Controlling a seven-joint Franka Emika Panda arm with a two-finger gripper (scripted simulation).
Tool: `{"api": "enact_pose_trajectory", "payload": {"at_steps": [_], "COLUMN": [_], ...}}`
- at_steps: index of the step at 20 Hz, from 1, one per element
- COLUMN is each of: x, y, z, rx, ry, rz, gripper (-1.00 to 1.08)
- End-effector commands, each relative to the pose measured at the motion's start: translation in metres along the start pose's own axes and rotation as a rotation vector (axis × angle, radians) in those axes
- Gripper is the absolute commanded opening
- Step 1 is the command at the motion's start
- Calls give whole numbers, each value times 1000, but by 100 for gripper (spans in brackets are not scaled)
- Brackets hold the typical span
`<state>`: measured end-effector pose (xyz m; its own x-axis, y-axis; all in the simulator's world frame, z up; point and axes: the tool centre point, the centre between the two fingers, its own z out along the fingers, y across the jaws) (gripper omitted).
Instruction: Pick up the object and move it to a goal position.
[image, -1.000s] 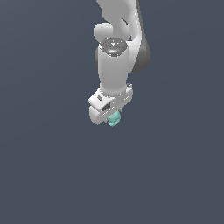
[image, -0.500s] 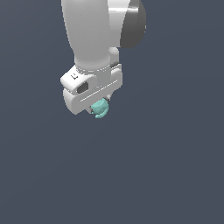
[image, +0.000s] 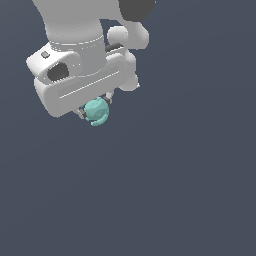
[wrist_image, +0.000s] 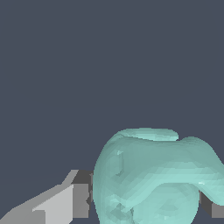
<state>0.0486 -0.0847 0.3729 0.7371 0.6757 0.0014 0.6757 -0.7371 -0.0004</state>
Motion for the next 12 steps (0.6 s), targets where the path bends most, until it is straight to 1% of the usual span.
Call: {"api": "enact_pose_trajectory", "payload": {"at_steps": [1,6,12], "x": [-2,-4,-5], "y": [8,20,28], "z": [-14,-33,-45], "rx": [0,0,0], "ry": [-1,-1,-1], "rz": [0,0,0], "gripper": [-100,-100,-100]}}
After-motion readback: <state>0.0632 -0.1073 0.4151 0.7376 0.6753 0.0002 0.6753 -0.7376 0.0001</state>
